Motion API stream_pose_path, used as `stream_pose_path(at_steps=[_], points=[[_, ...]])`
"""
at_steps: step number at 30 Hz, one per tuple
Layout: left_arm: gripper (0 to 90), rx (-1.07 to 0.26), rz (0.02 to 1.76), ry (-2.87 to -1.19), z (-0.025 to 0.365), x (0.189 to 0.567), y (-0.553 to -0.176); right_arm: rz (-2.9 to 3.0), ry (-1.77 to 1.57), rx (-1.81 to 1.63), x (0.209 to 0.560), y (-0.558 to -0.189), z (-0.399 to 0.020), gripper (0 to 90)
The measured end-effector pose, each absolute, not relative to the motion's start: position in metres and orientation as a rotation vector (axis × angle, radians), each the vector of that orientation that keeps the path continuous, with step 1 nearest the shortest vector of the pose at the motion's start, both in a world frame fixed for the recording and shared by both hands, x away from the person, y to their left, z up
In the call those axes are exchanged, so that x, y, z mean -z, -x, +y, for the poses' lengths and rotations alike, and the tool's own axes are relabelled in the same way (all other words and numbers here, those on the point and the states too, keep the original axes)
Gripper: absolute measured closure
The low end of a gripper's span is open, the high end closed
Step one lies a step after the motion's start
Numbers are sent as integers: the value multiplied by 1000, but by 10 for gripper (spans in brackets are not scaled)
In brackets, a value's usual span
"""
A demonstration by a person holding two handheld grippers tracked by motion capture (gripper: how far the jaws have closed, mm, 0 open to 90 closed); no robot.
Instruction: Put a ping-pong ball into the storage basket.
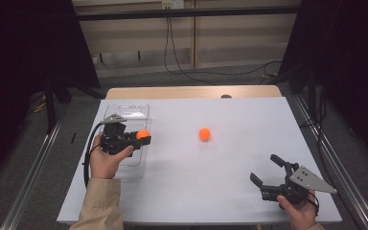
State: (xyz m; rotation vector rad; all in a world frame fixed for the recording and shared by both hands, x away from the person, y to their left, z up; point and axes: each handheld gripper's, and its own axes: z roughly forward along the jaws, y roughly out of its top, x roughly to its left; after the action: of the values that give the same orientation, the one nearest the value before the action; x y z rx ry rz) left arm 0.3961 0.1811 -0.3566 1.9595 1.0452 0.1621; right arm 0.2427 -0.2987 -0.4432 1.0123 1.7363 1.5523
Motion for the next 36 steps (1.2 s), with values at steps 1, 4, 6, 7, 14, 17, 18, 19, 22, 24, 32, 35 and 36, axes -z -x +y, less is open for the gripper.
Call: stream_pose_path(at_steps=[1,4,6,7,14,17,18,19,22,24,32,35,36], points=[[513,-162,1045,-1962,182,356,-396,1736,-1013,-1552,443,-243,-299,30],[513,-161,1047,-1958,183,356,-396,1736,-1012,-1552,443,-243,-299,30],[513,-166,1044,-1962,184,356,-397,1737,-1012,-1553,443,-243,-299,30],[513,-167,1047,-1958,184,356,-397,1736,-1012,-1553,443,-243,-299,30],[513,-180,1057,-1954,186,356,-397,1736,-1012,-1552,443,-243,-299,30],[513,-184,1064,-1952,187,357,-398,1736,-1011,-1553,443,-243,-299,30],[513,-184,1066,-1949,188,357,-398,1737,-1010,-1552,443,-243,-299,30],[513,-185,1068,-1947,188,357,-398,1737,-1010,-1552,443,-243,-299,30],[513,-192,1072,-1943,189,357,-398,1738,-1010,-1552,443,-242,-298,30],[513,-194,1074,-1942,190,357,-398,1737,-1010,-1552,443,-242,-298,30],[513,-207,1082,-1939,192,358,-399,1737,-1011,-1551,443,-242,-299,30],[513,-213,1085,-1943,194,358,-400,1738,-1011,-1552,443,-242,-299,30],[513,-216,1091,-1943,194,358,-400,1738,-1011,-1552,443,-242,-299,30]])
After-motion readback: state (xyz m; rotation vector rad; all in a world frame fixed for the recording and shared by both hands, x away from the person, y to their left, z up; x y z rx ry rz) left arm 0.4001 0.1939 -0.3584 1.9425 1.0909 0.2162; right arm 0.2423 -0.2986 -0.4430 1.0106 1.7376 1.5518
